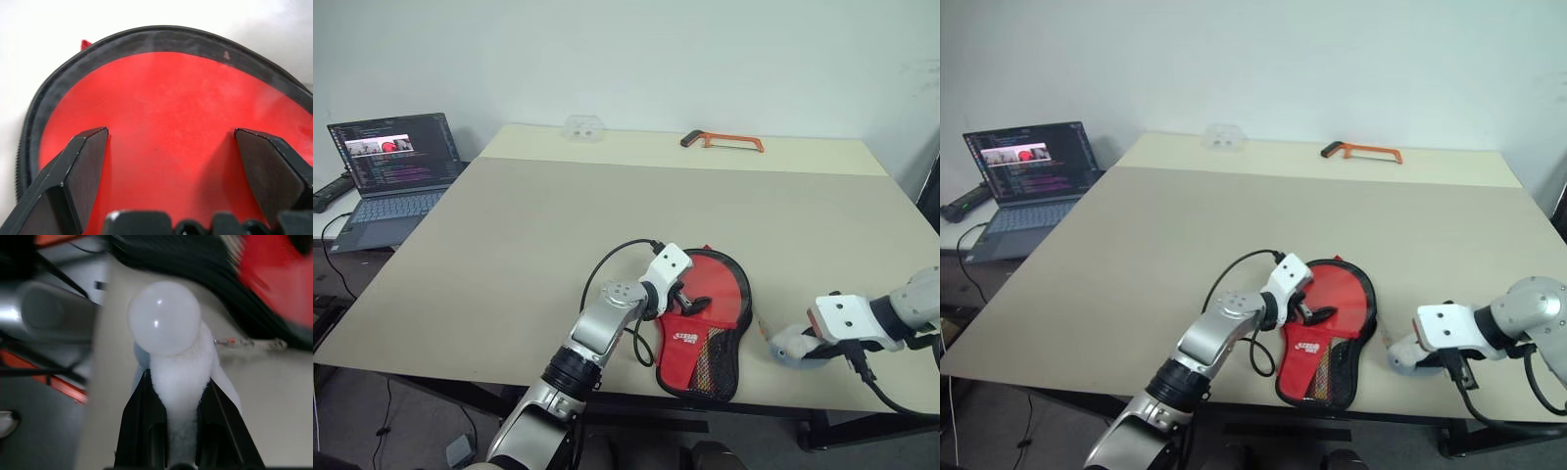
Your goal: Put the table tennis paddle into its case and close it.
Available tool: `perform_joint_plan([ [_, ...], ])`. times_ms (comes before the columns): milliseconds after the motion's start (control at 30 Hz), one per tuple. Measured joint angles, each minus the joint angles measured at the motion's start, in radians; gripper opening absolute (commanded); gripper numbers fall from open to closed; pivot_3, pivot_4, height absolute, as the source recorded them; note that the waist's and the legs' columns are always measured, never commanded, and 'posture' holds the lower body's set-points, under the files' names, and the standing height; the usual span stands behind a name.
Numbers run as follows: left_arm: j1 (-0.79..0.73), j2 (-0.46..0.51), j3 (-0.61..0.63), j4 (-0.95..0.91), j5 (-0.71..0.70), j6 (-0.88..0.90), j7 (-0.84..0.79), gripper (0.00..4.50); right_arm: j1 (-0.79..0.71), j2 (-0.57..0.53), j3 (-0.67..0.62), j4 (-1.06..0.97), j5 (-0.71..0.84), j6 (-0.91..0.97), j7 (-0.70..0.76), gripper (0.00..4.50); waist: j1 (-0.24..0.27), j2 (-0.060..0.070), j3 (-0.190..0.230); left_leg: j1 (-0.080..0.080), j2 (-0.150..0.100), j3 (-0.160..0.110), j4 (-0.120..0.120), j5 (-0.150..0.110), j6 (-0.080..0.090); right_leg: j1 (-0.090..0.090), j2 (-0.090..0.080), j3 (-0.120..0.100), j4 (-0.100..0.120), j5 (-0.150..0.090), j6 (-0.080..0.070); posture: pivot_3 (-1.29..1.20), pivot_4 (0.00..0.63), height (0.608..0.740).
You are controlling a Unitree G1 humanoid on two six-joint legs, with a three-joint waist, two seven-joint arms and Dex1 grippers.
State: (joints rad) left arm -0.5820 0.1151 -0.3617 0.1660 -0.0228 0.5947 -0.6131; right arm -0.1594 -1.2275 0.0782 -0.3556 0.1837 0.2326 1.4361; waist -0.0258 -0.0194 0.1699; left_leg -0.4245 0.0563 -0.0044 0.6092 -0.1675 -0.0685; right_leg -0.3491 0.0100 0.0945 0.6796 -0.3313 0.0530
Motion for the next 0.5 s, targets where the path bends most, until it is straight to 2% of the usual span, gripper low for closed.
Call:
perform_joint_plan([
  [233,-0.002,0.002,-0.003,0.001,0.006,-0.002,-0.01,4.5,0.143,-0.013,-0.004,-0.204,0.071,0.042,0.0,0.22,0.001,0.0,0.0,0.0,0.0,0.0,0.0,0.0,0.0,0.0,0.0,0.0,0.0,0.0,0.0,0.0,0.15,0.74],
  [500,-0.013,0.005,-0.005,0.01,0.008,0.0,-0.012,4.5,0.2,-0.008,0.056,-0.334,0.116,0.081,0.003,0.21,-0.001,-0.003,0.0,0.0,0.0,-0.001,0.0,0.0,0.0,0.0,0.0,-0.001,0.0,0.0,0.0,0.0,0.15,0.74],
])
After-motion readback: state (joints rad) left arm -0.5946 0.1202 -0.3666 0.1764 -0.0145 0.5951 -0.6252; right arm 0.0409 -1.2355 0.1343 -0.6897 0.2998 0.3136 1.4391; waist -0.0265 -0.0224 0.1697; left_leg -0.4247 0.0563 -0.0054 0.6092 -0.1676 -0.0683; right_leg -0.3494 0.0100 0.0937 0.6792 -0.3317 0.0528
